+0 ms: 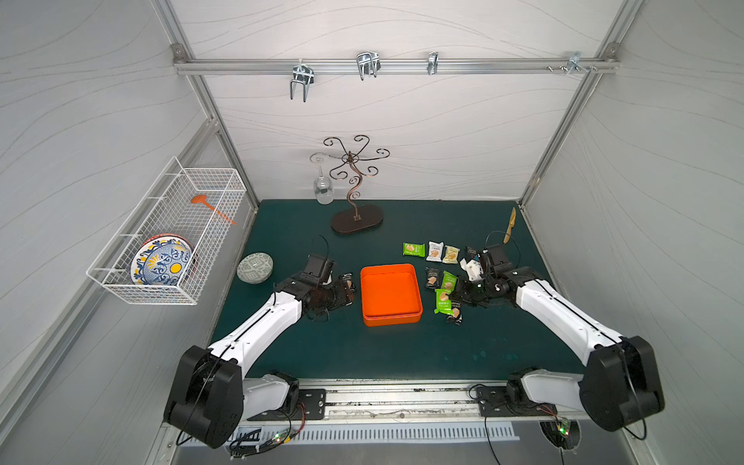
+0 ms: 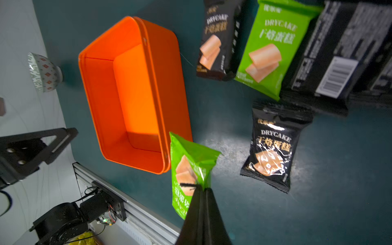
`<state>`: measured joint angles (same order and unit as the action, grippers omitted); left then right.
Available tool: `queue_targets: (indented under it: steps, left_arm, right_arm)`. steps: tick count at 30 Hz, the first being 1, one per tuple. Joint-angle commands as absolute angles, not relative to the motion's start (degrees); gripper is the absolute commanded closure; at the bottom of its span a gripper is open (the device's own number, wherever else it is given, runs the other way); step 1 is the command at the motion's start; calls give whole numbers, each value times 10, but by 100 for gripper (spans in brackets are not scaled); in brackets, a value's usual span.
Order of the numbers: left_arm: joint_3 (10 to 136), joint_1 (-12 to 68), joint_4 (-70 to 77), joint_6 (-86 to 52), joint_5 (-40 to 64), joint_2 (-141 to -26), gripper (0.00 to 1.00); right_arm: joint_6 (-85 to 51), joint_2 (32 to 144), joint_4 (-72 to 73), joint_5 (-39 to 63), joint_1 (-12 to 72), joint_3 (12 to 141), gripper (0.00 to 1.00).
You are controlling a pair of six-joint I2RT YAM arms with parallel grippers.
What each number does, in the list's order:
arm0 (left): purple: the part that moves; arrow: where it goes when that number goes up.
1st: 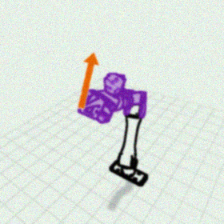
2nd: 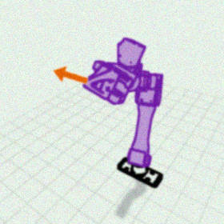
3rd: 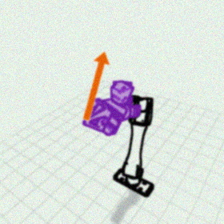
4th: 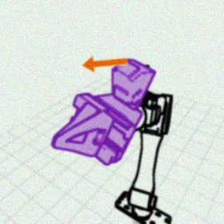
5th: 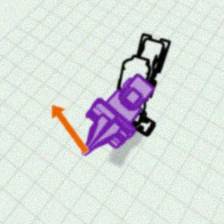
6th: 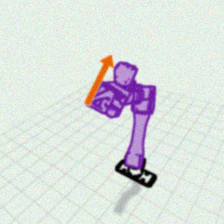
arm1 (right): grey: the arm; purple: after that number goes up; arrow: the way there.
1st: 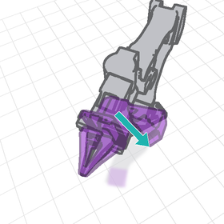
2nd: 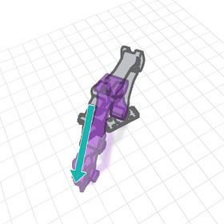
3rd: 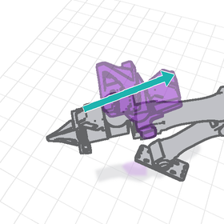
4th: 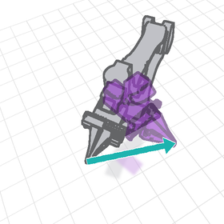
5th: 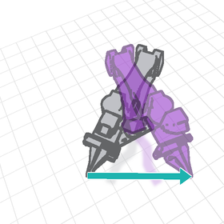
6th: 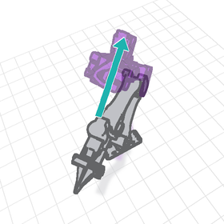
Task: Take the cookies out of the storage box
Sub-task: Place the cookie at the center of the board.
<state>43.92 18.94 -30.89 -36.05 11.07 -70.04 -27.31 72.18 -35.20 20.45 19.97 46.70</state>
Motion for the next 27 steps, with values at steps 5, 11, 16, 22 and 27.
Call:
queue_targets:
  steps: [5,11,16,22,27]
  left_arm:
    - [469,147,-327,-344,105,-671,27]
    - [468,141,-343,-338,93,-652,27]
    - [458,128,-344,-332,61,-631,28]
    - [482,95,-326,-293,16,-621,27]
    - [515,72,-314,-259,-26,-622,26]
  right_arm:
    - [-310,740,-262,222,215,398,100]
    - [-313,795,-214,198,242,399,100]
    - [-311,833,-197,188,248,401,100]
    - [-309,840,-202,179,247,404,84]
    - [-306,800,-242,157,245,424,56]
